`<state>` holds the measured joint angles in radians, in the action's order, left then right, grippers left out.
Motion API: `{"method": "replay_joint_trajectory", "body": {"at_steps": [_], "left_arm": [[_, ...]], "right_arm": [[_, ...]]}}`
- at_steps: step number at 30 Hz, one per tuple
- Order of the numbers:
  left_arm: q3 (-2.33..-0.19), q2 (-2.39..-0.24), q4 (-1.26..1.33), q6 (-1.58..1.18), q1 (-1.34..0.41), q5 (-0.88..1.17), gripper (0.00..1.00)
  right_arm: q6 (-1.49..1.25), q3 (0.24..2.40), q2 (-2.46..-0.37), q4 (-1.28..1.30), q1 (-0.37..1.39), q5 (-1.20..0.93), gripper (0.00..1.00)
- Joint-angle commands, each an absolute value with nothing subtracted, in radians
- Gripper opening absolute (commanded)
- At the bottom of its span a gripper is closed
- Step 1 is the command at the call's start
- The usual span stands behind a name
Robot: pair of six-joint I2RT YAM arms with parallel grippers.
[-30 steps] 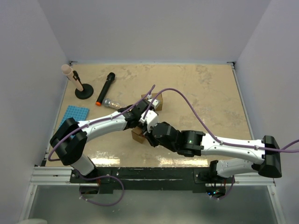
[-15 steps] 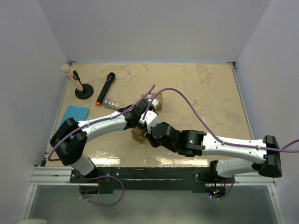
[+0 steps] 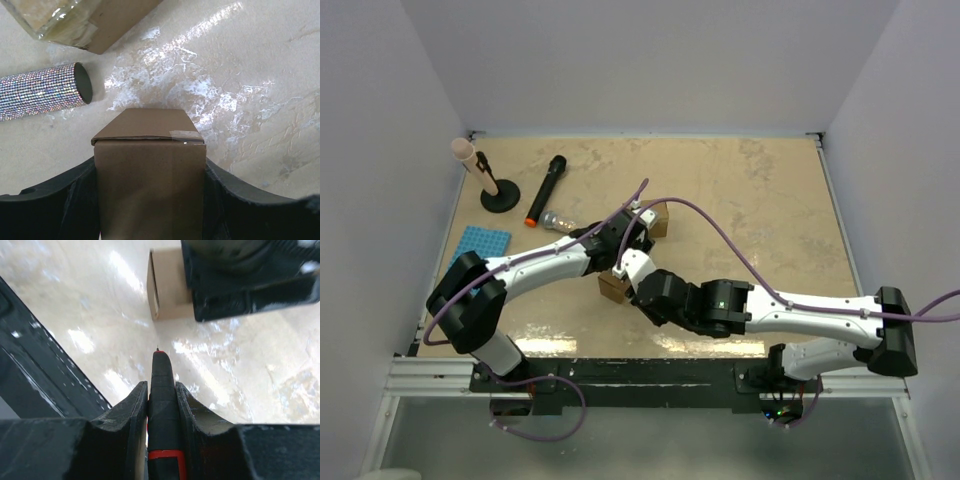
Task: Unpack the express box
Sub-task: Cut the express box at the center of the board.
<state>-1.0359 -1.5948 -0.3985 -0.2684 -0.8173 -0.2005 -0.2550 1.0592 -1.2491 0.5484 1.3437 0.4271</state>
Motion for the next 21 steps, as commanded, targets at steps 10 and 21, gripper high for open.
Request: {"method": "replay_joint_trajectory", "body": {"at_steps": [10, 21], "left_arm": [[-1.055, -1.62, -0.519, -0.235, -0.788, -0.232, 0.35], [-1.115, -1.551, -0.495, -0.258, -0.788, -0.123, 0.68]], "right_arm": [[-0.316, 1.062, -1.039, 0.431, 1.35, 0.414, 0.0], [-0.334, 1.092, -0.934, 0.393, 1.348, 0.42, 0.0]]}}
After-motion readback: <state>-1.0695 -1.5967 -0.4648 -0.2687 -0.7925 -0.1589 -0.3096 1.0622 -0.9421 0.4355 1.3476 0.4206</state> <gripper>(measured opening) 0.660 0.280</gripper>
